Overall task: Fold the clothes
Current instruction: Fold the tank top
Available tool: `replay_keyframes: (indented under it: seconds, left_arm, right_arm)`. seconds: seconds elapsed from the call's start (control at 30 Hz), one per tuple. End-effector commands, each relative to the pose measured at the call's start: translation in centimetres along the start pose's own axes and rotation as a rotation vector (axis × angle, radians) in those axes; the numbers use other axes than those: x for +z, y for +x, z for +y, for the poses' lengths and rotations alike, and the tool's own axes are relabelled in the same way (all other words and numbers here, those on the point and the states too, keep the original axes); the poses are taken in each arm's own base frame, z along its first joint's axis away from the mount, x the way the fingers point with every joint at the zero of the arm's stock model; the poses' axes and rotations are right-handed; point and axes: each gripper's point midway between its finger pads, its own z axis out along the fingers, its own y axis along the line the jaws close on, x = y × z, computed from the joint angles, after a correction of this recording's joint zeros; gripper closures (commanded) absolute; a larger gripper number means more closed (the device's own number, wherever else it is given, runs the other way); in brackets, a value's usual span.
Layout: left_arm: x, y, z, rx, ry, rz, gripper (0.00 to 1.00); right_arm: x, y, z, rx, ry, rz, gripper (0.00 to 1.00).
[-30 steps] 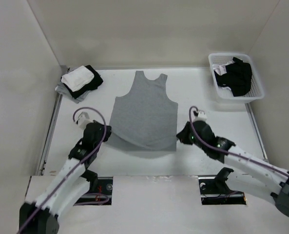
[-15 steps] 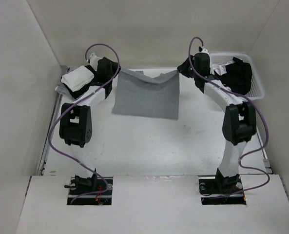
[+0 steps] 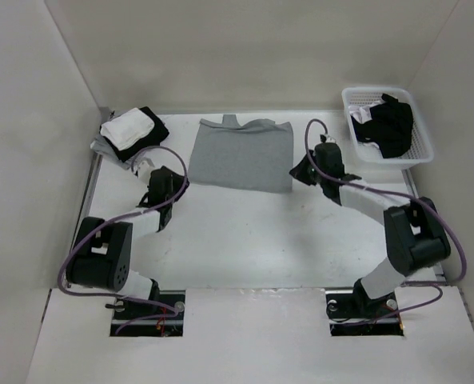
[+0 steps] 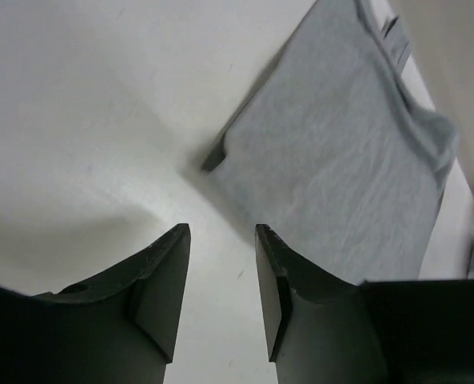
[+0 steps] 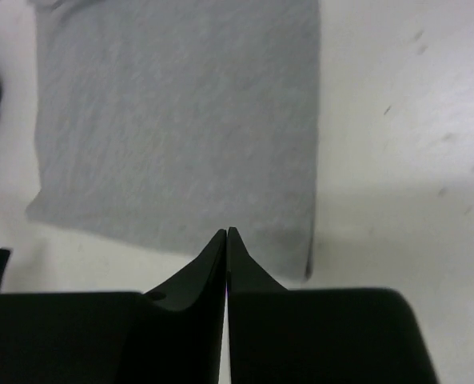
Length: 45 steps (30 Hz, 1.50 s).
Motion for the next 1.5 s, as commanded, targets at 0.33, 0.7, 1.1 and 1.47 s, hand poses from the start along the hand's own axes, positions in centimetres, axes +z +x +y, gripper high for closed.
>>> replay_keyframes:
  seconds: [0.33,0.7,1.1,1.47]
  left_arm:
    - [0.4,1.0,-0.2,-0.141,0.161,0.035,0.6]
    - [4.4,2.4,0.5,-0.202,0.115,0.079,0.73]
    - [5.0,2.0,0.3,-0.217,0.106,0.065,0.91]
    - [4.9,2.2,0.2,-0.219,0.115,0.066,0.95]
  right_arm:
    - [-2.7,4.3,-0.6,0.08,-0.098,-0.071,0.73]
    - [-0.4,5.3,-2.7,0.143,-0.048,-0.049,0.62]
    - [0.9,5.9,-3.4,0.194,-0.019,-0.028,0.6]
    - [2.7,5.5,-4.2,0.263,0.018,-0.069,0.8]
